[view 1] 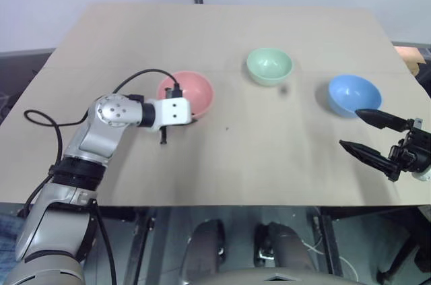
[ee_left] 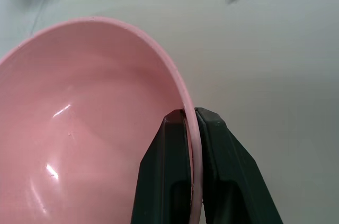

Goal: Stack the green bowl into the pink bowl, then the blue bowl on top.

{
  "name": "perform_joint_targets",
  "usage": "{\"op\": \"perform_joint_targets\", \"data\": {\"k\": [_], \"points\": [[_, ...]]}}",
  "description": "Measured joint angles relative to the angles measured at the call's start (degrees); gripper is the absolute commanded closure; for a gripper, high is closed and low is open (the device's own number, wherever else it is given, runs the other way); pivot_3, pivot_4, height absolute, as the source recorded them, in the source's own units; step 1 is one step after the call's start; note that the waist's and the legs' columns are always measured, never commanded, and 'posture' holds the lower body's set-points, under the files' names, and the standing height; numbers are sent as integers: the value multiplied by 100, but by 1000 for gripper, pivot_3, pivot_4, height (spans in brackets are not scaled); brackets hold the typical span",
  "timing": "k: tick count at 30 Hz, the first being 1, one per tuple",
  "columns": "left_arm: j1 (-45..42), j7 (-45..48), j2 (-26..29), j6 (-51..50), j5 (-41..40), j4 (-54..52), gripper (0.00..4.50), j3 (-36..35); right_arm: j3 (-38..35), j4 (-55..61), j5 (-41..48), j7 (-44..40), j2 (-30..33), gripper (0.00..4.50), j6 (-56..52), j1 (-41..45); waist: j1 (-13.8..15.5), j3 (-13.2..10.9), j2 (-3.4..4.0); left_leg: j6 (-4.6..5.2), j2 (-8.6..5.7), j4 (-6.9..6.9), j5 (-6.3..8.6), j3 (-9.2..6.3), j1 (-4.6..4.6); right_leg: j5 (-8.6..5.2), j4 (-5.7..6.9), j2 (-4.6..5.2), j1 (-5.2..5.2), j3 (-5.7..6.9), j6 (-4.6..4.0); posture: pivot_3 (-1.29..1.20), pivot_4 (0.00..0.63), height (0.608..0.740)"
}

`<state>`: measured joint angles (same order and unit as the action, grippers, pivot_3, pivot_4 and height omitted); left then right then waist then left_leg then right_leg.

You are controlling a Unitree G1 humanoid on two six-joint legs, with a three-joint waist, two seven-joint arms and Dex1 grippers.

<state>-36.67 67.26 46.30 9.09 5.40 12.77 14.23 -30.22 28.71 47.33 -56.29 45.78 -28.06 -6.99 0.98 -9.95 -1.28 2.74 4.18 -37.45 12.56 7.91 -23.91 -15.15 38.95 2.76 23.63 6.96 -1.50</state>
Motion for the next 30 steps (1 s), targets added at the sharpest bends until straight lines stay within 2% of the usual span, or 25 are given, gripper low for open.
{"op": "perform_joint_targets", "data": {"k": [11,17,19,21,26,28,30], "points": [[-704,961,-1015,1182,-107,-300,4365,1007,20,-5,0,51,-8,0,6,67,-16,0,0,-3,-1,-4,-3,2,0,0,1,-10,-1,-6,0,0,150,740],[-819,1414,-1076,1299,-175,-300,4365,1143,15,13,17,92,-9,0,-3,-17,-14,1,1,-5,2,-5,-4,2,4,0,3,-13,-2,-7,0,0,150,740],[-819,1521,-1028,1301,-217,-300,3598,1145,7,30,30,134,-14,0,-3,-48,-14,1,1,-5,1,-8,-4,2,3,0,3,-12,-2,-7,1,0,150,740],[-819,1553,-982,1319,-224,-299,3210,1145,0,53,39,166,-23,0,-3,-56,-14,1,1,-4,1,-8,-4,1,3,0,3,-12,-3,-7,1,0,150,740],[-809,1593,-844,1414,-199,-187,837,1140,-2,62,38,177,-44,0,5,-70,-15,1,1,-4,1,-8,-4,0,3,0,3,-12,-3,-7,1,0,150,740],[-805,1458,-852,1391,-161,-128,63,1090,2,54,37,175,-44,0,7,-40,-13,1,1,-4,1,-8,-3,0,3,0,3,-12,-3,-7,1,0,150,740],[-805,1360,-885,1255,-240,-130,63,1028,5,54,37,174,-44,0,8,-7,-13,1,1,-4,1,-9,-3,0,3,0,3,-12,-3,-7,1,0,150,740]]}}
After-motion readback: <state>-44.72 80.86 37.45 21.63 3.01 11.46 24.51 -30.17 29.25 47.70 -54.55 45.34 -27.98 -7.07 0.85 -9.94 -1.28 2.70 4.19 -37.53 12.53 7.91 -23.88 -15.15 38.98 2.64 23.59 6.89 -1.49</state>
